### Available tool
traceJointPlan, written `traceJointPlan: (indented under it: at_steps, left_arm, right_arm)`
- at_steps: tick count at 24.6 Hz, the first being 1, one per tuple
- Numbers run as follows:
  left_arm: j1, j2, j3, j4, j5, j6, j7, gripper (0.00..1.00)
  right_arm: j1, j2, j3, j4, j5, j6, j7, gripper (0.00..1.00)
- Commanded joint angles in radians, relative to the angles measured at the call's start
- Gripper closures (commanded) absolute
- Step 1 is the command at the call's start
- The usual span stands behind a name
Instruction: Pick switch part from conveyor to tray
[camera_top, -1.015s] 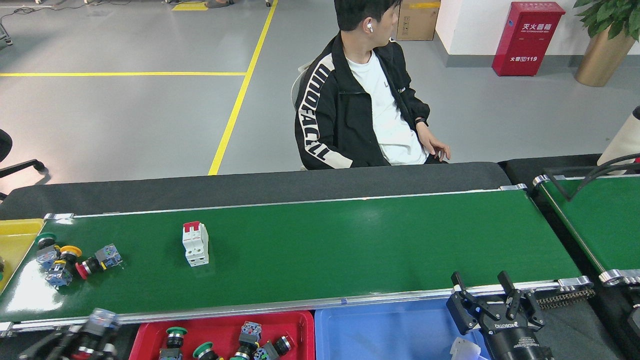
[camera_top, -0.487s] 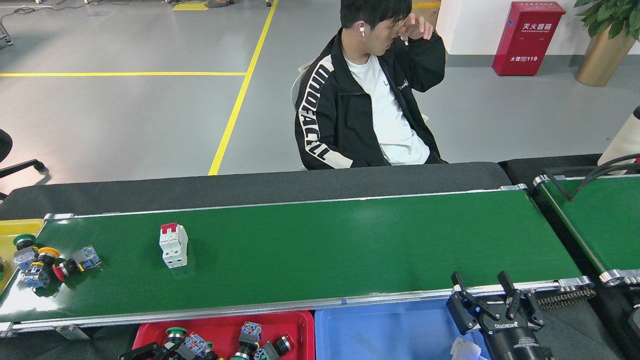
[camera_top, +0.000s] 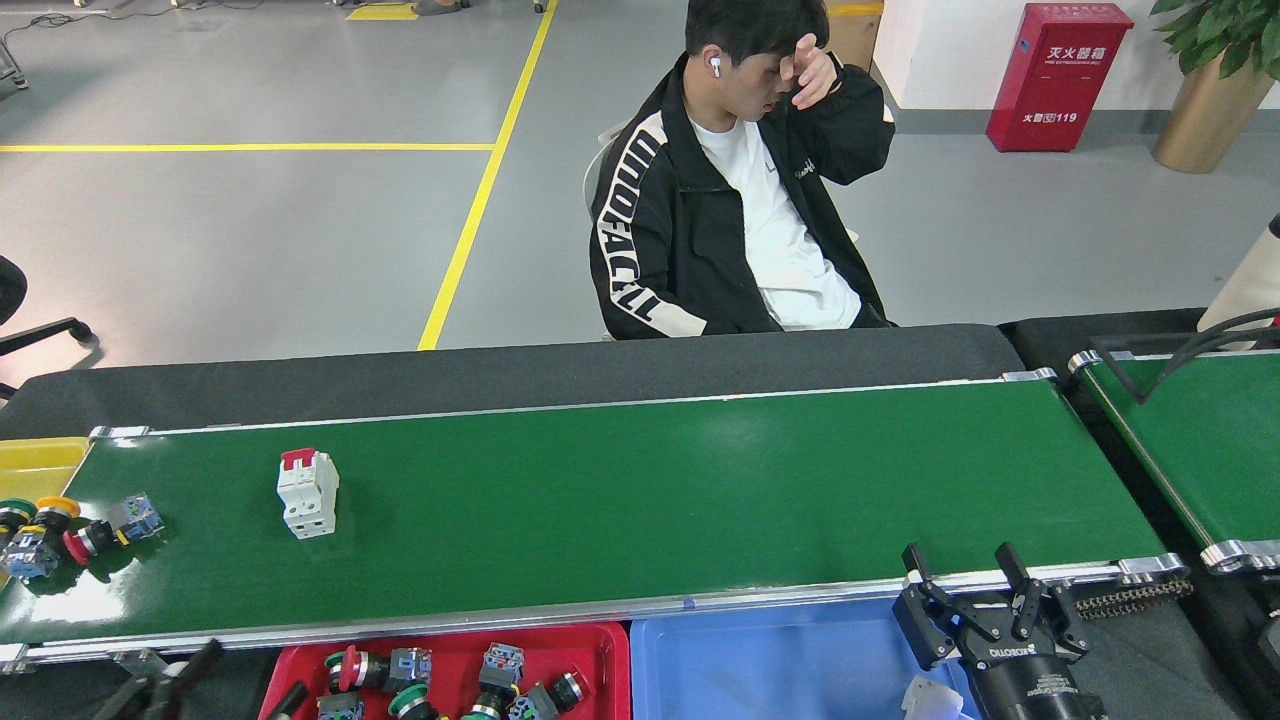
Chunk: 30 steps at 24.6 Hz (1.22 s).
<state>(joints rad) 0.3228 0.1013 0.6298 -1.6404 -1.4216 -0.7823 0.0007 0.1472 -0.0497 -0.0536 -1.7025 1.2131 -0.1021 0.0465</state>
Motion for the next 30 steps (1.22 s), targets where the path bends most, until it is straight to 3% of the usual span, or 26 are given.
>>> traceJointPlan:
  at_steps: [1,5,10,14,23,25,30]
  left_arm:
    - [-0.004,0.000,0.034,0.007,0.000,-0.003,-0.013,0.00]
    - [-0.002,0.001,0.028,0.025,0.004,0.084,-0.024,0.00]
    - [-0.030,-0.008,0.016,0.016,-0.008,0.106,-0.048,0.00]
    - [-0.168,0.012,-0.094,0.105,-0.051,0.252,-0.074,0.00]
    - [-0.406,0.179,-0.164,0.453,-0.048,0.376,-0.068,0.00]
    - [-0.424,0.205,-0.162,0.484,-0.040,0.376,-0.068,0.00]
    - [-0.473,0.228,-0.164,0.541,-0.040,0.380,-0.068,0.00]
  right_arm:
    - [-0.012,-0.004,-0.003,-0.009,-0.001,0.007,-0.007,0.01]
    - [-0.023,-0.007,-0.014,-0.008,-0.003,0.012,-0.005,0.01]
    - [-0.024,-0.007,-0.042,0.004,-0.006,0.012,-0.005,0.01]
    - [-0.023,-0.007,-0.068,0.004,-0.007,0.010,-0.007,0.01]
    - [-0.023,-0.002,-0.115,0.006,-0.029,0.009,-0.023,0.01]
    - [-0.023,-0.004,-0.146,0.006,-0.066,0.009,-0.056,0.01]
    - [-0.023,-0.009,-0.157,0.018,-0.073,0.007,-0.063,0.01]
